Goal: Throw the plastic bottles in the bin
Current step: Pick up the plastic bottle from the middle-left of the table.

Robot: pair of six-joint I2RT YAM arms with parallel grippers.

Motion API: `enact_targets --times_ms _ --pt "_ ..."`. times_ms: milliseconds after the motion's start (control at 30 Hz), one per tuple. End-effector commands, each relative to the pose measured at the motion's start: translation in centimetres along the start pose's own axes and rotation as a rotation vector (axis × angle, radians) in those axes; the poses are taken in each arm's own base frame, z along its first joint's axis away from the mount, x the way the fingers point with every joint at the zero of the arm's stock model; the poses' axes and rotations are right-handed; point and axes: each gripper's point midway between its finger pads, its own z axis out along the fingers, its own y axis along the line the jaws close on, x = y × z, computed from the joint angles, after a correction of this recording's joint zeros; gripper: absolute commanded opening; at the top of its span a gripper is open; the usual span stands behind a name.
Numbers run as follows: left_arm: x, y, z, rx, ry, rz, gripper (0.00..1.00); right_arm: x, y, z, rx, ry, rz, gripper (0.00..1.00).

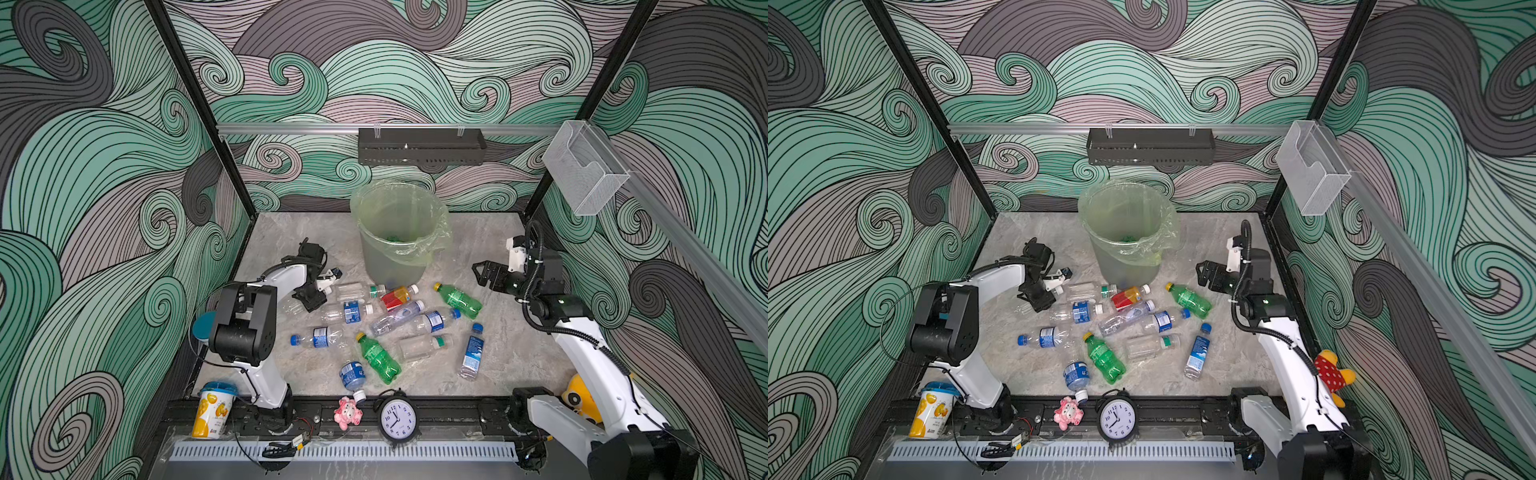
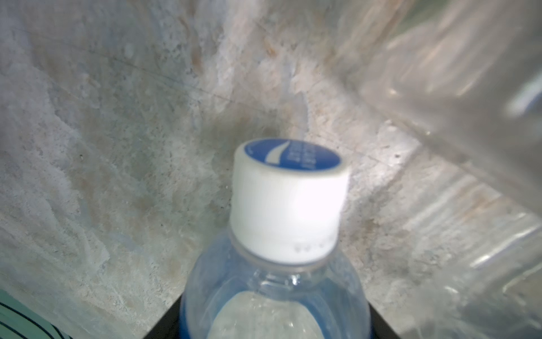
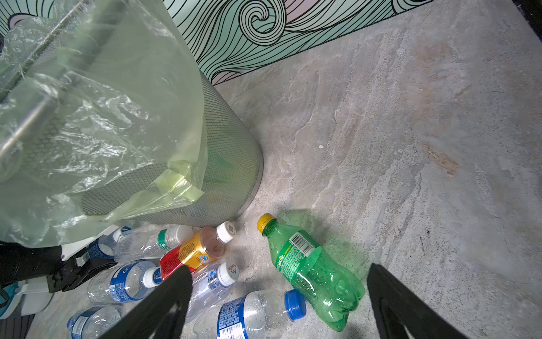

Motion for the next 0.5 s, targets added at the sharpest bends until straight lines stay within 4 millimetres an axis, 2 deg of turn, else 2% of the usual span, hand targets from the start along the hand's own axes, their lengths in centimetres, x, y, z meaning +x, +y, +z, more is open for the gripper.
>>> enact_targets --times_ms 0,100,267,367,467 --pt "-0.6 1.1 -1.8 -0.05 -0.068 -0.052 0.65 0.4 -0.5 0.3 0.011 0.007 0.014 0.93" --pt "-0.4 2.0 -2.9 -0.109 -0.088 -0.082 0.65 0.6 -0.7 0.6 0.018 0.019 0.022 0.93" --pt "-0.8 3.9 -6.2 -0.2 -0.173 -0.192 0.66 0.6 -0.7 0.8 0.019 0.024 0.02 0.93" --pt "-0.8 4.9 -8.5 -0.248 -0.228 -0.263 0.65 0.4 -0.7 0.8 0.021 0.027 0.018 0.93" --pt "-1.4 5.2 -11.7 -0.266 -0.34 -0.335 0.65 0.5 -0.6 1.0 0.015 0.038 0.018 0.92"
